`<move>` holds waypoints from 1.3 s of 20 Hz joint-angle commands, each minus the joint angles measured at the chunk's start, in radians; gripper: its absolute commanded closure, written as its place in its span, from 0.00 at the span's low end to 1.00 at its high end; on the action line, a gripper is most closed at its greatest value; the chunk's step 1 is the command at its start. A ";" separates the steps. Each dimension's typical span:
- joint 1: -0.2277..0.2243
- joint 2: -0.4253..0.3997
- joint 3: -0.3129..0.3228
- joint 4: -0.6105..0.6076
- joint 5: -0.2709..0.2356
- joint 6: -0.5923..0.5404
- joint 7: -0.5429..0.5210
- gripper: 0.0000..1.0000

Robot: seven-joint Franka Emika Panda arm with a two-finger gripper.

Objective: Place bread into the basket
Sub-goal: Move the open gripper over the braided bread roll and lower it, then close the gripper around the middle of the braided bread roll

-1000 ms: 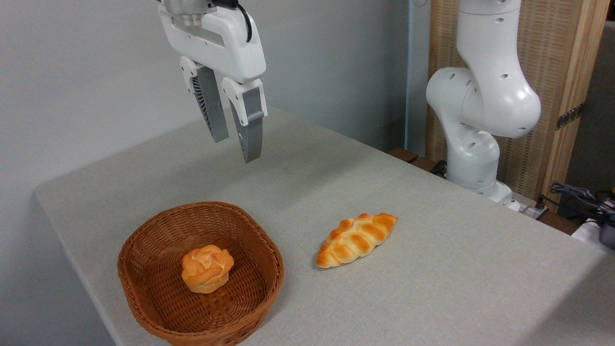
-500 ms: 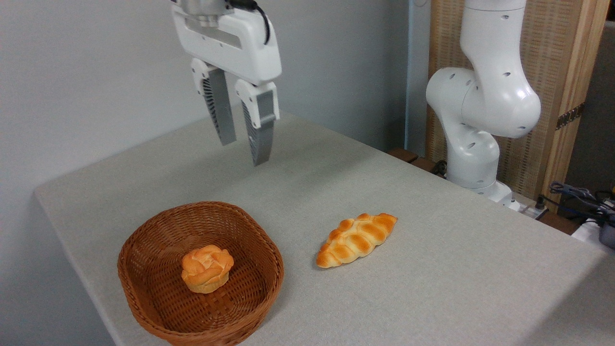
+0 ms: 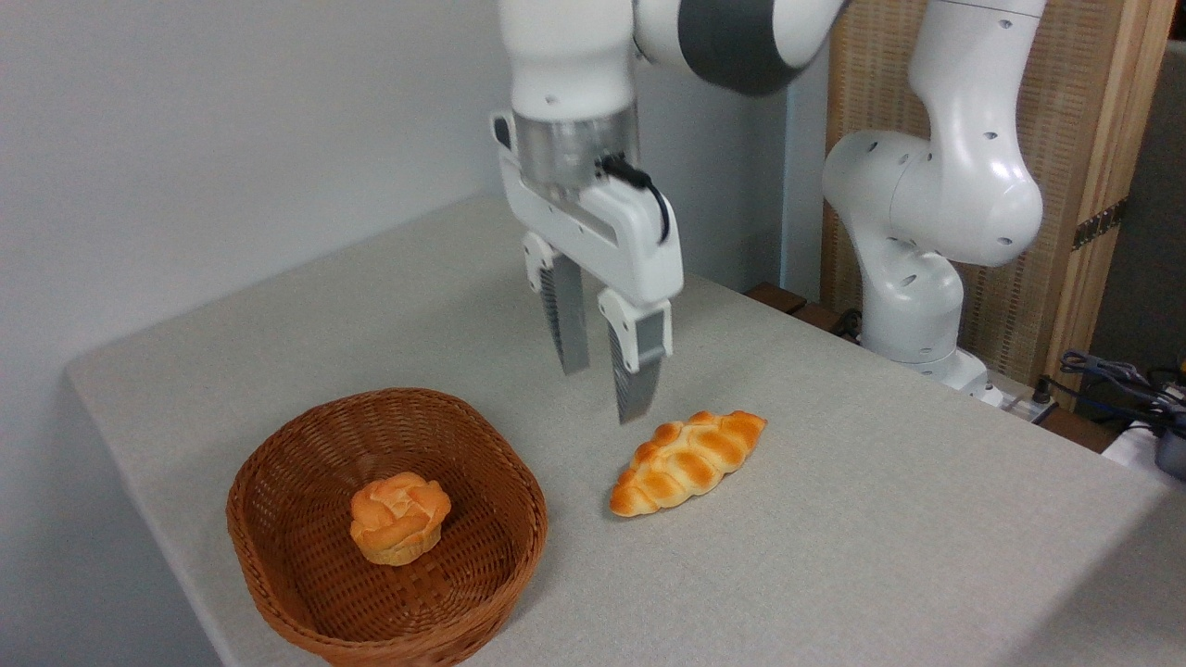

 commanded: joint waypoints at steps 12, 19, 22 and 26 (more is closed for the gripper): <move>-0.025 0.004 0.030 -0.133 0.064 0.133 0.013 0.00; -0.031 0.033 0.030 -0.144 0.064 0.153 0.011 0.00; -0.031 0.042 0.030 -0.144 0.064 0.159 0.013 0.00; -0.032 0.045 0.030 -0.161 0.066 0.165 0.013 0.00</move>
